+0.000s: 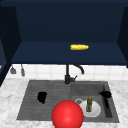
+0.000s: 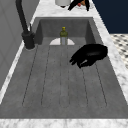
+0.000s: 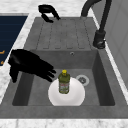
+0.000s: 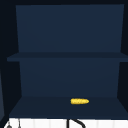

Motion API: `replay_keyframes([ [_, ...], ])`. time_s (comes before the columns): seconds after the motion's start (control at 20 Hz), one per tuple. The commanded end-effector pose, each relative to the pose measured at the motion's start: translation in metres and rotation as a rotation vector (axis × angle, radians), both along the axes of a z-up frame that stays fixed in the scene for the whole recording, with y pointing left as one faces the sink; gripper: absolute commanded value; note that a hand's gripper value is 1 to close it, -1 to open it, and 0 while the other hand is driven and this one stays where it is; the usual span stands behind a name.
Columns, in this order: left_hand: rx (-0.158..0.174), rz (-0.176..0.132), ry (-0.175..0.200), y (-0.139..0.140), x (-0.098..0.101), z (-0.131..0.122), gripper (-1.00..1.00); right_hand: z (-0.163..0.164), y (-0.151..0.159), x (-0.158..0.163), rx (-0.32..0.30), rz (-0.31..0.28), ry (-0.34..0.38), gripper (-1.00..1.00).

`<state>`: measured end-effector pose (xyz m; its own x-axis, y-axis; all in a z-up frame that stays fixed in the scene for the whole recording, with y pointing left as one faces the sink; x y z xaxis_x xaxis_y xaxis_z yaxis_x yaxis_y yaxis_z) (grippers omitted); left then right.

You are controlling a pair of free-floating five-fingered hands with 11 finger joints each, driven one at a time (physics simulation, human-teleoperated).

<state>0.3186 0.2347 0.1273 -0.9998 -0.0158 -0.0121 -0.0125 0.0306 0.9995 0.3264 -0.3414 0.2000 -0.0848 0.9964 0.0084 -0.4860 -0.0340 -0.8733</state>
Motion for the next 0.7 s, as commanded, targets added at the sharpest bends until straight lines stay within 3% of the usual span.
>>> replay_keyframes([
  [0.0,0.000,0.000,0.000,0.000,0.000,0.000,0.00,0.011,0.023,0.021,0.000,0.000,0.000,-1.00],
  [0.25,0.000,0.000,0.000,0.000,0.000,0.000,0.00,0.009,0.060,0.038,0.033,0.000,0.079,-1.00],
  [0.65,0.000,0.000,0.000,0.000,0.000,0.000,0.00,-0.002,0.094,0.066,0.079,0.022,0.215,-1.00],
])
